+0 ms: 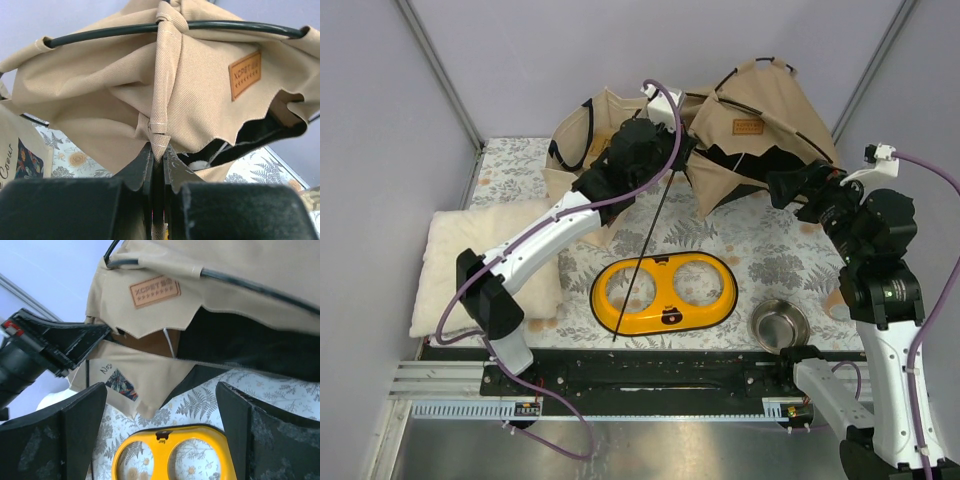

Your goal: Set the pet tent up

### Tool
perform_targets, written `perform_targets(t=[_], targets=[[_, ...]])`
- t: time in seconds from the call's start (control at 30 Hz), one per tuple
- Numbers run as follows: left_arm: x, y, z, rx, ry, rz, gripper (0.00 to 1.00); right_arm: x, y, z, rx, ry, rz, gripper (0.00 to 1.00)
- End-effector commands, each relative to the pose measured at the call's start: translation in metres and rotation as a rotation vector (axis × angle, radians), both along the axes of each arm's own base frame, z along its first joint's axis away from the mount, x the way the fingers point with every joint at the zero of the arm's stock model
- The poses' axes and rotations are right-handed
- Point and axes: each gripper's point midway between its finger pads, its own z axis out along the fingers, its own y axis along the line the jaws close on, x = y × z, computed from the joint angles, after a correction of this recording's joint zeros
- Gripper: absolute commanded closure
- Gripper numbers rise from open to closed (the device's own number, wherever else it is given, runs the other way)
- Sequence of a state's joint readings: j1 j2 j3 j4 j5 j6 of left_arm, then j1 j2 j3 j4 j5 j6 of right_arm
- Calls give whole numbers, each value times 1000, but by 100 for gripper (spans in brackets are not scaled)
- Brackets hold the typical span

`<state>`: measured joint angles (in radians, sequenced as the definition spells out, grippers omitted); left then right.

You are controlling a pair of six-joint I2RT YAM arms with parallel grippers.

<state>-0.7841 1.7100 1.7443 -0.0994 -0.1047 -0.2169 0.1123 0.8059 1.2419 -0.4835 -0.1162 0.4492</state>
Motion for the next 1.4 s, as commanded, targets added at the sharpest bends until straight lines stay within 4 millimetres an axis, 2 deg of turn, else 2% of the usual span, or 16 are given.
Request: perform_targets(t=[0.0,0.23,0.37,0.53,0.6,0.7,0.8,0.93,1.1,1.23,1.27,1.37], targets=[[15,2,36,-138,-82,84,100,-17,4,14,45,-2,18,1],[20,-12,13,-126,-39,119,100,-37,16,3,117,22,90,1],[18,-28,5,-152,-5,117,100,-49,28,-23,152,89,158,4],[19,-54,3,-165,-8,112,100,-60,36,-108,145,312,197,9],[22,-62,0,-180,5,117,100,-67,43,-137,153,374,243,10],[28,-72,-3,-210,21,120,100,-79,63,-165,180,422,383,10],[33,-76,-5,-239,31,135,100,-91,78,-182,189,433,507,9],[39,-80,-7,-272,43,155,100,-100,88,-201,175,439,588,9],[40,-81,-5,-319,62,166,100,-98,110,-200,158,404,645,9],[39,-85,-2,-333,64,153,100,-95,125,-233,53,460,643,15],[39,-86,-3,-331,65,150,100,-93,127,-236,44,450,642,17],[39,-86,-5,-325,68,149,100,-87,124,-253,2,456,587,21]])
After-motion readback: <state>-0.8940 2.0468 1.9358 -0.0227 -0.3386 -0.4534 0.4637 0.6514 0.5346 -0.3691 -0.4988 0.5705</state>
